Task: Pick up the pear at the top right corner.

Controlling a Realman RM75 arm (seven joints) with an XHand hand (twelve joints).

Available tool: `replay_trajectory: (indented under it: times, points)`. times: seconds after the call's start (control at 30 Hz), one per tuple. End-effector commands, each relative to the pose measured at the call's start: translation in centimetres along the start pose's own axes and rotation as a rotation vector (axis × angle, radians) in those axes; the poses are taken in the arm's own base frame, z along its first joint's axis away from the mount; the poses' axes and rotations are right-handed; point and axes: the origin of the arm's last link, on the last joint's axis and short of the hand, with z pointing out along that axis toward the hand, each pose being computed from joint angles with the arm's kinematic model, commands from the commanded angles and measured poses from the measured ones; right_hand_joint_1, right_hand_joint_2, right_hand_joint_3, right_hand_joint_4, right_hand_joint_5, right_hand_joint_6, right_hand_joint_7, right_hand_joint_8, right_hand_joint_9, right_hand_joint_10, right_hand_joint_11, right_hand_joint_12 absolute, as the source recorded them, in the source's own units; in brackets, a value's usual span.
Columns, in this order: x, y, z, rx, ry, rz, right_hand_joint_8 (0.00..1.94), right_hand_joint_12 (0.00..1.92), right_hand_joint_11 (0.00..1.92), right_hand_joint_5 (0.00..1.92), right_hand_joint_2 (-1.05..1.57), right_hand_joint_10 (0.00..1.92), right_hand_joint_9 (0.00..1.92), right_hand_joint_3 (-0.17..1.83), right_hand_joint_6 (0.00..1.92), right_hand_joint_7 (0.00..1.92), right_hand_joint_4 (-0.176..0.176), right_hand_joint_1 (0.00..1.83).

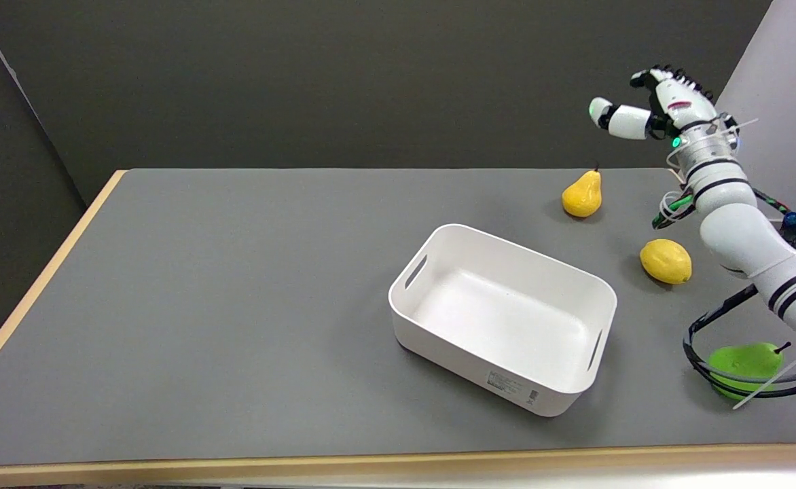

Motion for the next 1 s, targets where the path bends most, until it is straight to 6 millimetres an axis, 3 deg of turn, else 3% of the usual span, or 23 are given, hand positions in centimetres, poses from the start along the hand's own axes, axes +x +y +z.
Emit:
replay_trajectory:
  times: [0.03,0.33,0.7,1.0]
  points:
    - [-5.8,3.9,-1.0,-0.139,-0.152,-0.003,0.46,1.08,0.00,0.18,0.52,0.66,0.03,0.90,0.51,0.24,-0.174,0.26]
    - [-7.9,4.8,-1.4,-0.192,-0.189,0.010,0.45,1.09,0.00,0.18,0.52,0.65,0.04,0.90,0.50,0.24,-0.171,0.26]
    - [-10.4,4.0,-0.8,-0.224,-0.246,0.010,0.43,1.10,0.00,0.16,0.52,0.65,0.05,0.90,0.48,0.23,-0.170,0.25]
    - [-12.1,4.2,-0.9,-0.259,-0.297,0.025,0.41,1.11,0.00,0.14,0.52,0.65,0.05,0.90,0.44,0.22,-0.129,0.25]
